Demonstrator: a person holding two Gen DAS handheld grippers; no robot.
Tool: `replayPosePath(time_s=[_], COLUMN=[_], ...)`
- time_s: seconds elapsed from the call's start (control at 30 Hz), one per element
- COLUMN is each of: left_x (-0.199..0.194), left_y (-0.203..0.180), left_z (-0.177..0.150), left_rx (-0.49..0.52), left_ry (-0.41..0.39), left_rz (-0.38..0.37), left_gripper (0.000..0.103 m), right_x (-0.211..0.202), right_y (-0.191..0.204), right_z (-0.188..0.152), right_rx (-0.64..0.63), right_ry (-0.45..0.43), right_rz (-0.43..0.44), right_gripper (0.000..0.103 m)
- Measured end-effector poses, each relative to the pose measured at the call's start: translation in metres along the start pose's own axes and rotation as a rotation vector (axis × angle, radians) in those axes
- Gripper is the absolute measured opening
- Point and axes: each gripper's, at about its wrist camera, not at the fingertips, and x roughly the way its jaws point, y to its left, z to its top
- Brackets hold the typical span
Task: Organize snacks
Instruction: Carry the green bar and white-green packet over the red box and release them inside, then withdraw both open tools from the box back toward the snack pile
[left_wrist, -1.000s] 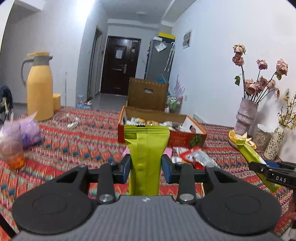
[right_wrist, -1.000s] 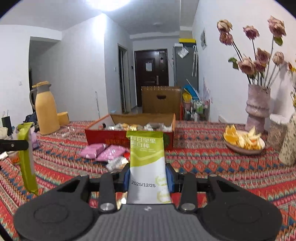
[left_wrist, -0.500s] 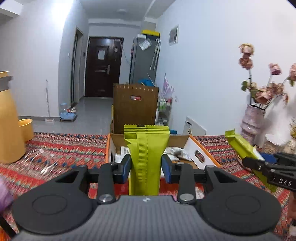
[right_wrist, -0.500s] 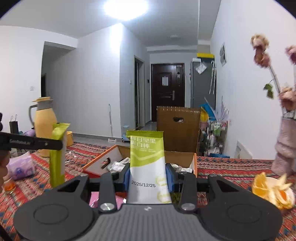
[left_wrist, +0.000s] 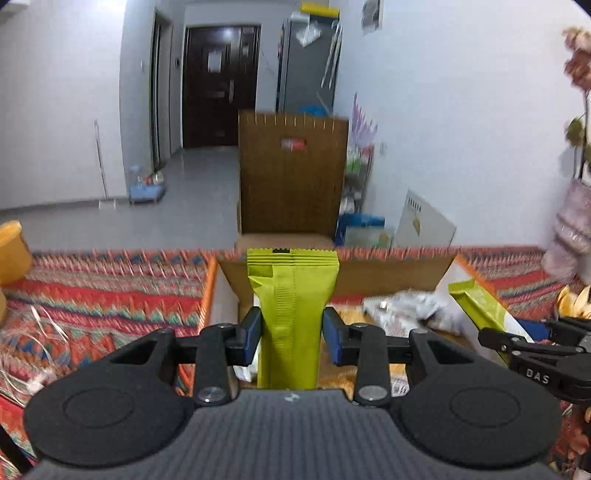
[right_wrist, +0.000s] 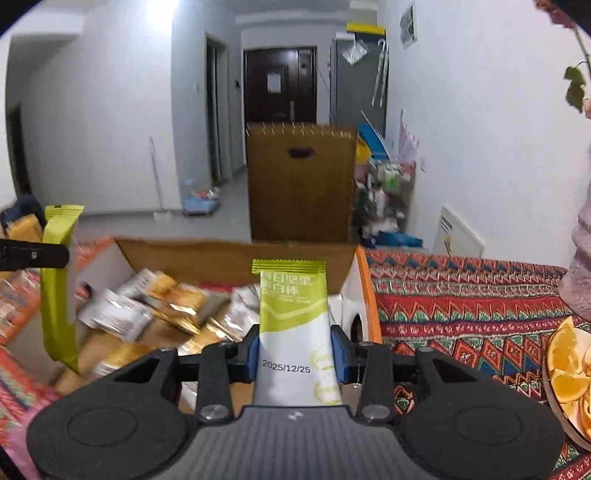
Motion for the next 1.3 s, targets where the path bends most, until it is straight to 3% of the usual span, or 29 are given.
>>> replayPosePath(time_s=[0.1, 0.13, 0.23, 0.27, 0.33, 0.47, 0.53, 0.67, 0.8, 0.97, 1.03, 1.3], left_x=[0.018, 0.020, 0.013, 0.008, -0.008, -0.052, -0.084, -0.150, -0.216, -0.277, -0.295, -0.348], left_y=[0.001, 0.002, 0.006, 0.007, 0.011, 0.011, 0.010, 0.007, 0.002, -0.013, -0.017, -0.011], left_z=[-0.012, -0.017, -0.026, -0.027, -0.031, -0.038, -0.043, -0.054, -0.080, -0.122, -0.142, -0.201], left_rx=[-0.015, -0.009, 0.020, 0.020, 0.010, 0.019, 0.026, 0.024, 0.014, 0.025, 0.012, -0.119], left_ry=[0.047, 0.058, 0.059, 0.055, 0.046, 0.026, -0.013, -0.093, -0.181, -0.263, -0.278, -0.274], left_rz=[0.053, 0.062, 0.058, 0.064, 0.070, 0.049, 0.033, 0.007, -0.021, 0.007, 0.012, 0.018], left_gripper=[0.041, 0.049, 0.061, 0.063, 0.070, 0.076, 0.087, 0.093, 0.100, 0.103, 0.103, 0.103], right_x=[0.018, 0.020, 0.006, -0.002, -0.022, -0.068, -0.094, -0.150, -0.204, -0.255, -0.270, -0.306], right_y=[0.006, 0.008, 0.010, 0.009, 0.007, 0.003, 0.001, -0.005, -0.012, -0.018, -0.018, -0.014], right_z=[-0.011, -0.013, -0.012, -0.009, -0.002, 0.014, 0.019, 0.016, -0.004, -0.041, -0.058, -0.126], right_rx=[-0.054, -0.060, -0.058, -0.055, -0.053, -0.057, -0.053, -0.051, -0.042, -0.018, -0.007, 0.019], right_ry=[0.016, 0.016, -0.015, -0.036, -0.070, -0.139, -0.176, -0.252, -0.294, -0.317, -0.313, -0.243], right_rz=[-0.052, -0.059, -0.047, -0.030, -0.001, 0.051, 0.068, 0.107, 0.138, 0.166, 0.162, 0.109], right_gripper=[0.042, 0.043, 0.064, 0.066, 0.066, 0.077, 0.077, 0.087, 0.091, 0.095, 0.102, 0.102])
